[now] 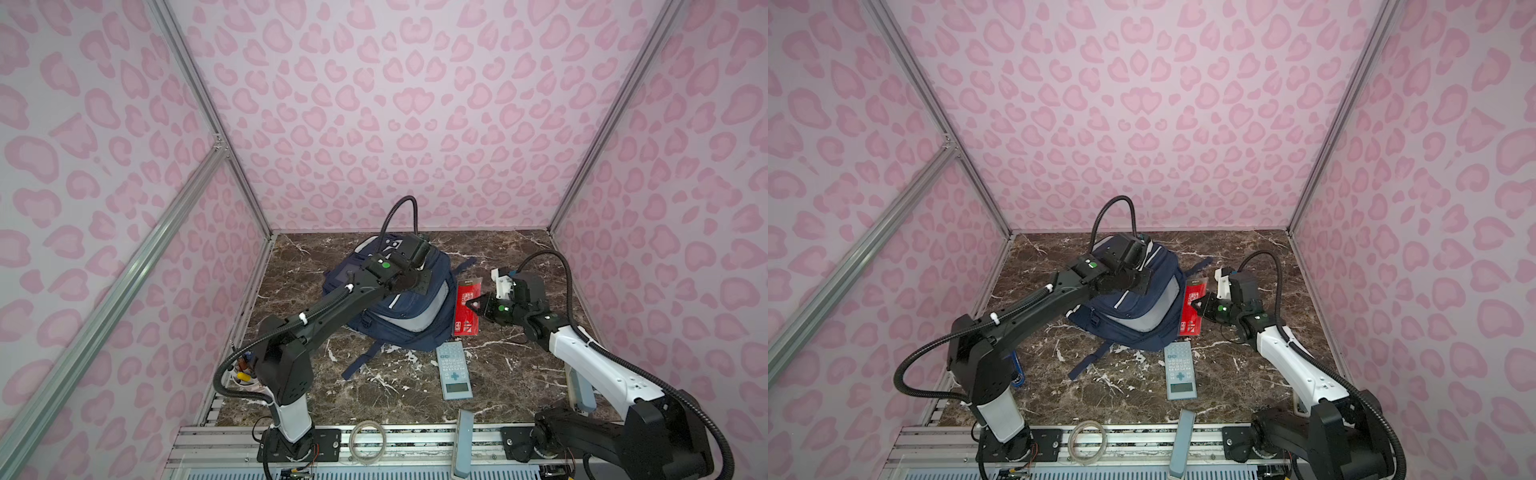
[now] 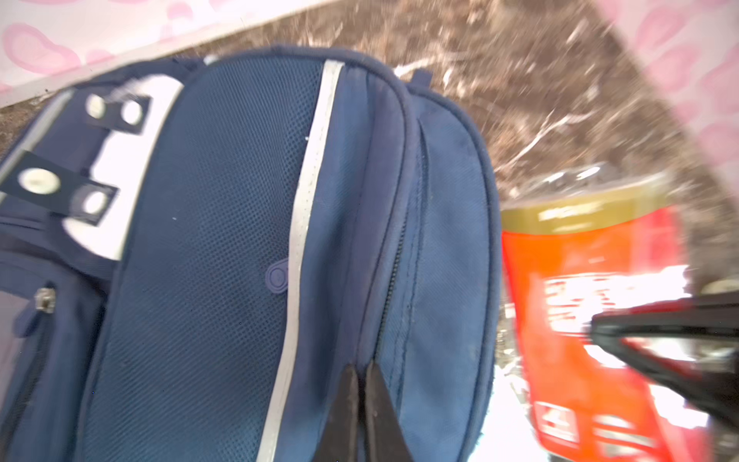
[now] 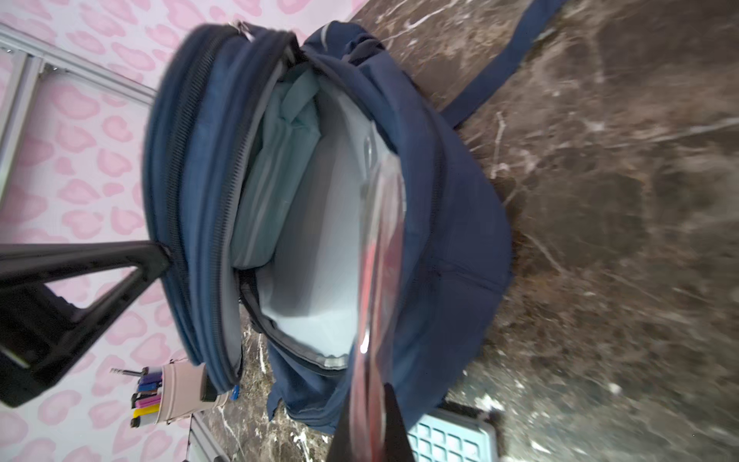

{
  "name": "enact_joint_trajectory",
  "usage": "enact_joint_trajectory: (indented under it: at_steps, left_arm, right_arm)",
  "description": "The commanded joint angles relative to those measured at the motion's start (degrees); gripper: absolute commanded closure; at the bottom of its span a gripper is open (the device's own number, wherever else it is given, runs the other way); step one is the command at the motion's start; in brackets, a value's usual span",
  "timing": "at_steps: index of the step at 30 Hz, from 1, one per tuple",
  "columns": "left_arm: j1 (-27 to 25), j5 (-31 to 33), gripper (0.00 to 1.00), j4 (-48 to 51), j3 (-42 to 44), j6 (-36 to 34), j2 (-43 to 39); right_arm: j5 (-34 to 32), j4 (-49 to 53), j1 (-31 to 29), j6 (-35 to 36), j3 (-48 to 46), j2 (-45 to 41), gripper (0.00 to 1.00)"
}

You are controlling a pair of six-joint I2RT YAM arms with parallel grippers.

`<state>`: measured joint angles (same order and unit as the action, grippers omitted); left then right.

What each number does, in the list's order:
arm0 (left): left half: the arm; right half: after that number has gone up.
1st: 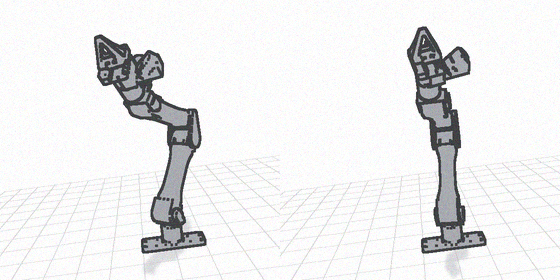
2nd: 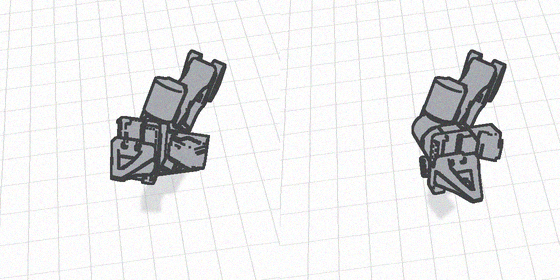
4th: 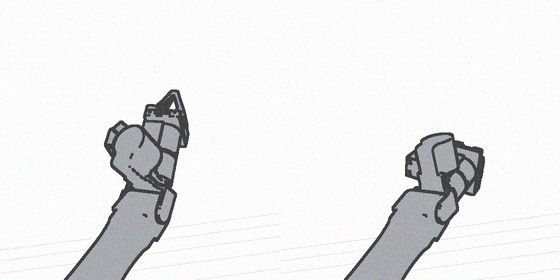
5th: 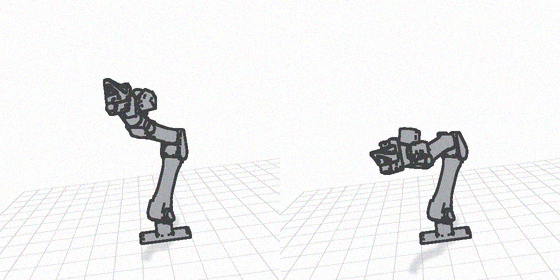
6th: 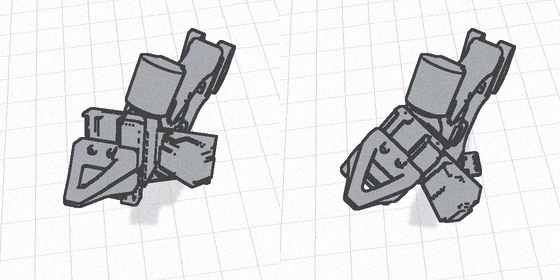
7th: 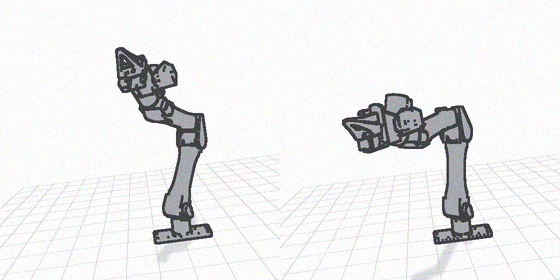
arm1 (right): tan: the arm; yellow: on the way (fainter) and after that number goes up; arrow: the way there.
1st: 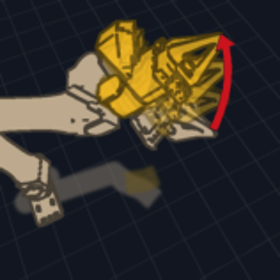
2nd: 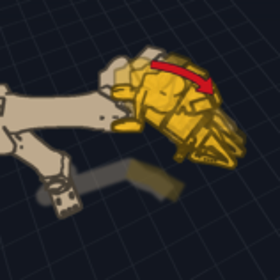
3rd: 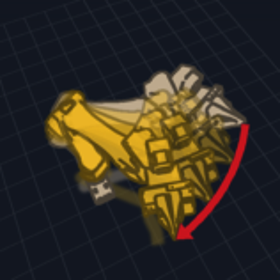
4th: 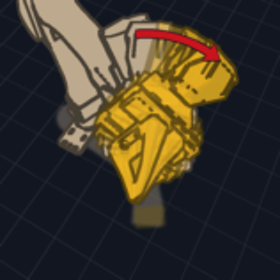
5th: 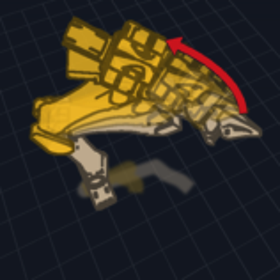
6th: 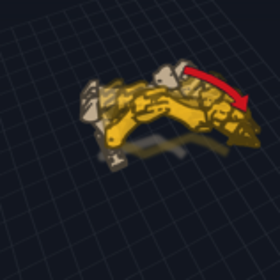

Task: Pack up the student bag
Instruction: 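Carry the red pack toward the bag opening with right gripper while left lifts the flap, then insert the red pack into the backpack beside the pouch with right gripper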

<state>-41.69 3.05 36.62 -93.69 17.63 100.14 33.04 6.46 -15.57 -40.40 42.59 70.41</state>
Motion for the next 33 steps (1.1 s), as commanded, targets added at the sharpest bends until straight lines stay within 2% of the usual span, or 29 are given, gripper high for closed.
enact_joint_trajectory:
  at_steps: [1,5,10,14,18,19,22,23,25,30,33]
  left_arm:
    - [2.8,-10.5,0.96,-3.7,1.6,2.4,-2.0]
    - [5.7,-16.1,0.96,-6.1,3.3,4.4,-3.4]
    - [6.4,-16.4,0.96,-5.8,1.7,5.1,-3.8]
    - [6.4,-16.3,0.96,-6.3,1.1,5.8,-3.5]
    - [6.4,-15.8,0.96,-6.7,0.7,6.4,-2.5]
    - [6.4,-16.0,0.96,-6.7,0.6,6.4,-2.3]
    - [6.5,-16.0,0.96,-7.3,0.9,6.5,-2.1]
    - [6.4,-16.2,0.96,-7.7,1.0,6.6,-1.9]
    - [6.4,-16.9,0.96,-8.5,1.3,6.9,-1.3]
    - [6.5,-15.6,0.96,-11.5,3.6,9.1,-0.2]
    - [6.5,-12.6,0.96,-14.1,6.3,11.1,0.4]
  right_arm:
    - [0.8,-12.7,-2.2,-4.3,0.7,3.7,1.0]
    - [-1.8,-22.7,-6.2,-7.5,4.7,13.7,1.0]
    - [-9.7,-32.9,-11.0,-14.4,10.1,26.5,1.0]
    - [-13.8,-34.8,-15.2,-18.1,15.4,34.0,1.0]
    - [-12.8,-41.1,-16.2,-24.2,17.7,41.4,0.99]
    - [-12.0,-41.9,-16.2,-25.0,17.9,42.7,0.92]
    - [-13.8,-37.9,-16.1,-22.9,16.1,41.3,0.52]
    - [-14.2,-35.3,-16.0,-21.2,15.2,39.6,0.44]
    - [-14.3,-32.1,-15.9,-18.5,13.5,36.3,0.39]
    - [-15.8,-22.1,-14.2,-12.9,7.7,25.1,0.4]
    - [-15.3,-18.4,-12.0,-10.9,2.0,16.6,0.56]
